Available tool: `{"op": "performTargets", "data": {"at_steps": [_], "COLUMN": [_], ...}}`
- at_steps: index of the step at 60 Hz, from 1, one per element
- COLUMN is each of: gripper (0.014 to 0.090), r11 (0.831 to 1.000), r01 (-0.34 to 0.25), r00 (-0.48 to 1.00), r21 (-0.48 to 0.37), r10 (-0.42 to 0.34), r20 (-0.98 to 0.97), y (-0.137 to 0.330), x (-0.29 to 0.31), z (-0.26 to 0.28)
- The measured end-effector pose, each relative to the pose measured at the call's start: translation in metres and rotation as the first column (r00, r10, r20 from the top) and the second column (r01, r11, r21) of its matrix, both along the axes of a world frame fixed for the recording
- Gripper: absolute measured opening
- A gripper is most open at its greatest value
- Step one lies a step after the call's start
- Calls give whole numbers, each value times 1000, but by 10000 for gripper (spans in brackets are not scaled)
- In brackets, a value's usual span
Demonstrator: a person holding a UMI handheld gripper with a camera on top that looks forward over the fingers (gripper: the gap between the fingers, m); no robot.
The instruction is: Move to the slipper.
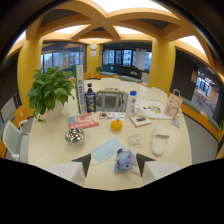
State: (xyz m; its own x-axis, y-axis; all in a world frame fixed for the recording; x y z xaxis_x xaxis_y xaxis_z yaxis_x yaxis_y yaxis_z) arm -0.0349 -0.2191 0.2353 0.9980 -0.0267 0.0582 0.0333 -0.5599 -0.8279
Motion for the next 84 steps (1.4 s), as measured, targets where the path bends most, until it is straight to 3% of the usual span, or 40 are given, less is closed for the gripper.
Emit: {"op": "performTargets", "data": {"at_steps": [19, 23, 29, 30, 31, 35, 46, 64, 84], "gripper": [855, 829, 857, 826, 858, 859, 858, 859, 857], "r11": [999, 998, 996, 995, 995, 992, 988, 988, 986], "r01": [25, 36, 65, 72, 79, 102, 131, 91, 22], "r00": [999, 999, 997, 996, 995, 993, 990, 995, 1000], "r21": [-35, -51, -65, -66, -67, -71, -84, -124, -164], "r10": [-24, -34, -61, -68, -75, -97, -126, -85, -18], "r20": [29, 38, 56, 61, 66, 74, 65, 54, 22], "y": [-38, -48, -52, -52, -51, -48, -4, 107, 172], "x": [8, 22, 56, 63, 69, 96, 172, 279, 312], "z": [-18, -24, -34, -35, -37, -41, -59, -103, -139]}}
